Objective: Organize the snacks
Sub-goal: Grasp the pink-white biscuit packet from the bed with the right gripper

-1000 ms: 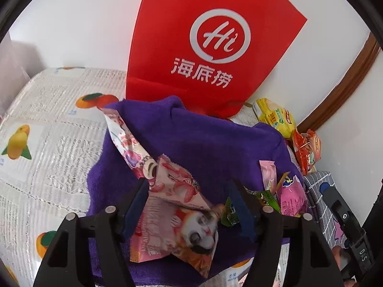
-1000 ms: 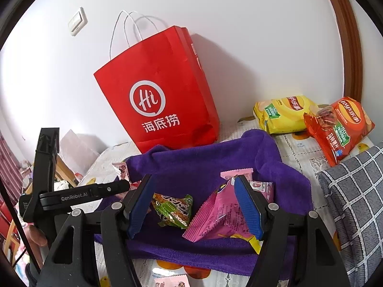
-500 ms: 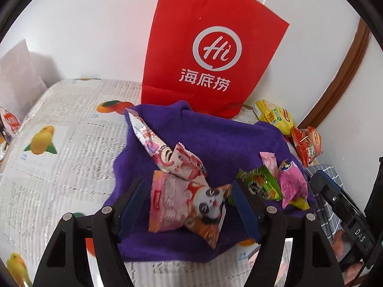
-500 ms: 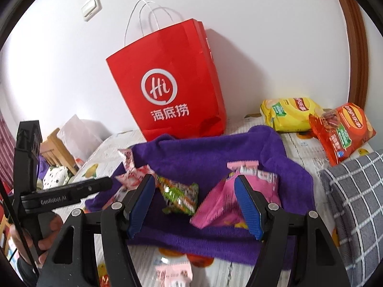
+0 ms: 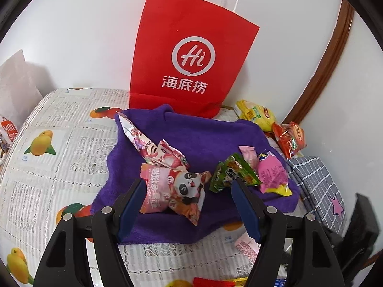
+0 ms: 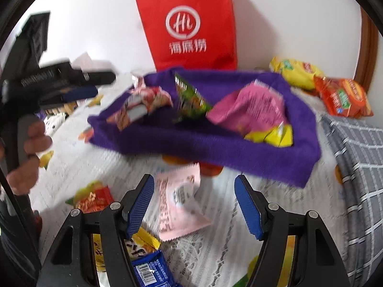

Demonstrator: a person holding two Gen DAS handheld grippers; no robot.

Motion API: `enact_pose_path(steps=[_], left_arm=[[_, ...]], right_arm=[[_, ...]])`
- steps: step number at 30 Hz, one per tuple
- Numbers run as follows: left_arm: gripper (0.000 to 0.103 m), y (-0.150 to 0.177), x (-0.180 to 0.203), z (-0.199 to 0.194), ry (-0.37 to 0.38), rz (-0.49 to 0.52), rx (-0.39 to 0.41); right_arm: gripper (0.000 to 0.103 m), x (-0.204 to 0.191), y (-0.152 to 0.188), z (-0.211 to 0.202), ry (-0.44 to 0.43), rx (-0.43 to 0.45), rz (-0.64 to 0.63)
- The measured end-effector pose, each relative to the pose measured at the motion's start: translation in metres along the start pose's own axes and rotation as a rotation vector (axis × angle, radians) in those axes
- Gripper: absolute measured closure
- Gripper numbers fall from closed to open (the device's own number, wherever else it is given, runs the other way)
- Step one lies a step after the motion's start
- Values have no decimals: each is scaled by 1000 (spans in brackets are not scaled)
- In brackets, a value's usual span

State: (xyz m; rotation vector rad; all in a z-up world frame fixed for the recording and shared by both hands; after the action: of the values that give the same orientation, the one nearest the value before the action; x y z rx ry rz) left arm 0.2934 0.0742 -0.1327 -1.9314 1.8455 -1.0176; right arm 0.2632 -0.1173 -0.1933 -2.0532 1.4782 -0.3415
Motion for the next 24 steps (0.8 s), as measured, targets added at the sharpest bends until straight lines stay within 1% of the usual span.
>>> enact_pose_path(steps=[6, 7, 9, 10, 11, 12, 13, 14, 17, 21, 24], left_arm=[[31, 2, 0, 2, 20, -12, -15], [31, 3, 1, 2, 19, -12, -18], [31, 3, 2, 2, 19, -9, -21], [31, 3, 3, 2, 20, -6, -20], [31, 3, 4, 2, 21, -3, -19], [31, 4, 5, 2, 20, 1, -18], [31, 4, 7, 2, 20, 7, -17], [31, 5, 8, 2, 21, 13, -17], [31, 7, 12, 3, 12, 35, -22], [31, 16, 13, 4, -15, 69, -30], [31, 27, 12, 4, 6, 75, -56]], right_arm=[[33, -2, 9, 23, -18, -64, -27], [34, -4, 13, 28, -10, -89, -43], [36, -12, 14, 28, 16, -78, -94], [37, -17, 15, 31, 36, -89, -119], [41, -21, 16, 32, 67, -88, -147], [54, -26, 16, 31, 71, -82, -169], [63, -30, 18, 30, 45, -77, -189], [64, -30, 18, 29, 40, -74, -192], [66, -21, 17, 26, 91, -62, -154], [66, 5, 23, 11, 142, -35, -61], [66, 27, 36, 2, 197, -56, 0]])
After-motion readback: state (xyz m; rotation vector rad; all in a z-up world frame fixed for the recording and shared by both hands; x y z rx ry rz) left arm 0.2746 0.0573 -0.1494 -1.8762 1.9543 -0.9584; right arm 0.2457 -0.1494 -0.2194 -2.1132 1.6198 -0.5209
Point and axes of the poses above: each gripper's, at about its wrist camera, not at the fingertips, and z roughly the way its jaws point, x to its right, y to its underside, the point moved 3 cm from there along z, roughly the way its jaws point, and after that the axes turned 1 degree about -x, right-handed, at the moved point
